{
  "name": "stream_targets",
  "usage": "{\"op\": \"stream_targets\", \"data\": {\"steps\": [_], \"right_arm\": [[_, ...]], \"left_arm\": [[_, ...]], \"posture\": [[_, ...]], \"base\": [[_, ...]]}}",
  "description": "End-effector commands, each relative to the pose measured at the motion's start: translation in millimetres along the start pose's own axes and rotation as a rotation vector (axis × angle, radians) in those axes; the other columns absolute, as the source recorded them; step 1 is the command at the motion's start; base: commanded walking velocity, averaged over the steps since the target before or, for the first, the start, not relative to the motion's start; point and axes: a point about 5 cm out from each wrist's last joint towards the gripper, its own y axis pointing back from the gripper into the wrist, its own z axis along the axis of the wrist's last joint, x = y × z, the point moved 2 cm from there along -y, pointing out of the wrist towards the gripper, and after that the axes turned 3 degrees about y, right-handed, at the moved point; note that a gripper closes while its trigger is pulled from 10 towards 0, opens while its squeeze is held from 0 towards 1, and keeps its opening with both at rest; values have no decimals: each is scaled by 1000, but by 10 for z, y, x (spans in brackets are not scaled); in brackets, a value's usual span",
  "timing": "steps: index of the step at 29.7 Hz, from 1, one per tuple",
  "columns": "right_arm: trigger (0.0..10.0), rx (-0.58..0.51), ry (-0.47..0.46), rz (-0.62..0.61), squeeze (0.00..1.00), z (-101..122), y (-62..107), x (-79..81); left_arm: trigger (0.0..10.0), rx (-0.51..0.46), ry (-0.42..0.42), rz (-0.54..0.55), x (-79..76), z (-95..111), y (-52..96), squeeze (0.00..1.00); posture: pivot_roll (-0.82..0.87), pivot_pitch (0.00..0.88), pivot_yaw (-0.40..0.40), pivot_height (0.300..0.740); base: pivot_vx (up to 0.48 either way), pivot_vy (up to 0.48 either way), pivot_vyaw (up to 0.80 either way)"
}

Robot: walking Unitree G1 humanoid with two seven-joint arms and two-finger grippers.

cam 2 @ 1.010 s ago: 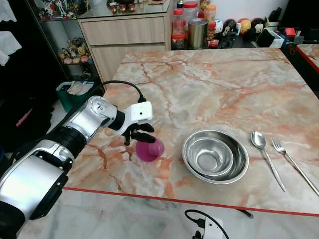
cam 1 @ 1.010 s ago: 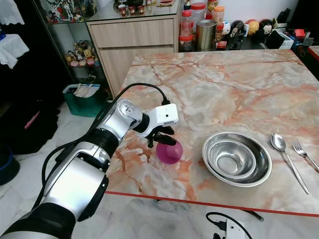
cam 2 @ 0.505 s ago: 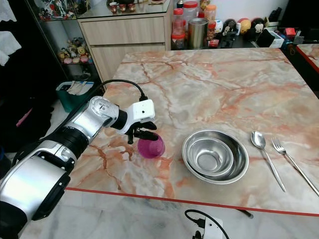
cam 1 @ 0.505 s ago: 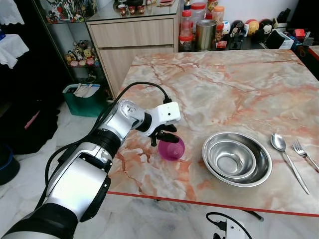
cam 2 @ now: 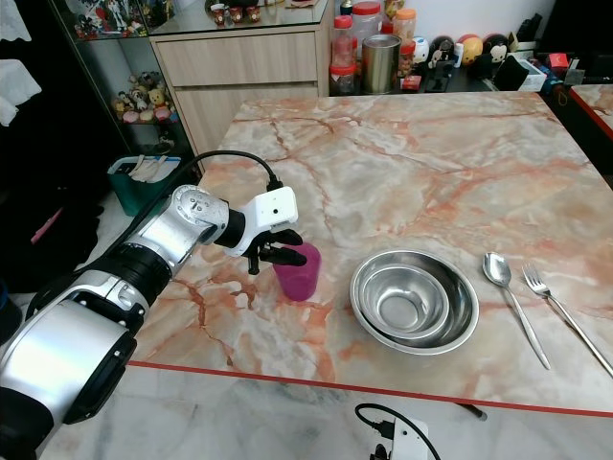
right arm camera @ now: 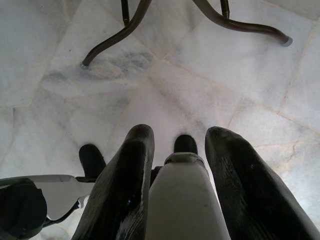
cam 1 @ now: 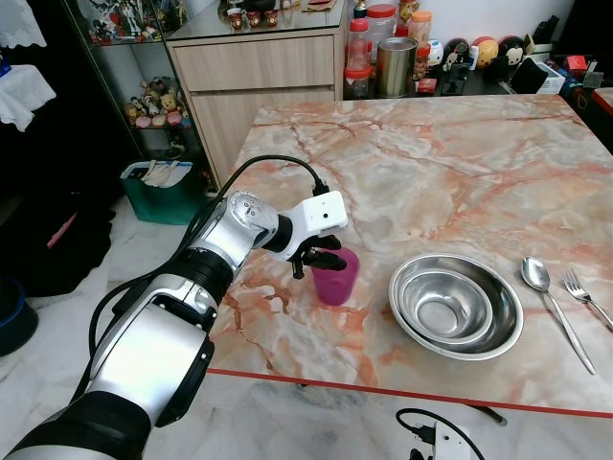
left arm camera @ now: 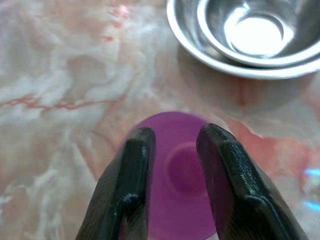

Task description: Setting the table

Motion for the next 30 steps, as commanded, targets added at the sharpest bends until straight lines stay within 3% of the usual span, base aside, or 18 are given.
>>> {"op": "stream_targets", "data": {"steps": [1, 5, 9, 12, 13, 17, 19, 23, 25, 26, 27, 29, 30], "right_arm": [[10000, 10, -10, 5, 0, -24, 3, 20], [10000, 6, -7, 6, 0, -3, -2, 19], [10000, 1, -6, 5, 0, 12, -4, 14], [10000, -2, -5, 4, 0, 17, -5, 8], [10000, -4, -3, 3, 0, 22, -5, 2], [10000, -10, 9, 4, 0, 38, -8, -9], [10000, -13, 16, 7, 0, 55, -12, -14], [10000, -14, 16, 7, 0, 59, -12, -15], [10000, -22, 25, 11, 0, 98, -21, -8], [10000, -22, 25, 11, 0, 98, -21, -8], [10000, -25, 27, 13, 0, 115, -24, -3], [10000, -25, 28, 13, 0, 116, -24, -3], [10000, -25, 29, 14, 0, 112, -24, 0]], "left_arm": [[10000, -8, 6, 34, 66, 15, 65, 0], [10000, -45, 47, 98, 141, 41, 108, 0], [10000, -188, 178, 290, 354, 103, 270, 0], [10000, -335, 287, 507, 551, 92, 484, 0], [10000, -372, 333, 633, 642, -13, 644, 0], [10000, -399, 422, 827, 736, -277, 920, 0], [10000, -399, 462, 968, 775, -472, 1134, 0], [10000, -400, 468, 994, 779, -502, 1166, 0], [10000, -344, 527, 1241, 772, -886, 1548, 0], [10000, -344, 527, 1241, 772, -886, 1548, 0], [10000, -269, 532, 1378, 720, -1120, 1764, 0], [10000, -251, 531, 1403, 706, -1163, 1796, 0], [10000, -175, 526, 1494, 641, -1337, 1936, 0]], "posture": [[-10, 13, 99, 740], [-12, 11, 94, 740], [-15, 7, 92, 740], [-16, 4, 85, 740], [-14, 4, 79, 740], [-4, 5, 67, 740], [-2, 5, 62, 740], [-2, 5, 62, 740], [3, 5, 59, 740], [3, 5, 59, 740], [2, 3, 59, 740], [2, 3, 59, 740], [3, 2, 61, 740]], "base": [[0, 0, 0], [0, 0, 0], [0, 0, 0], [0, 0, 0], [0, 0, 0], [0, 0, 0], [0, 0, 0], [0, 0, 0], [0, 0, 0], [0, 0, 0], [0, 0, 0], [0, 0, 0], [0, 0, 0]]}}
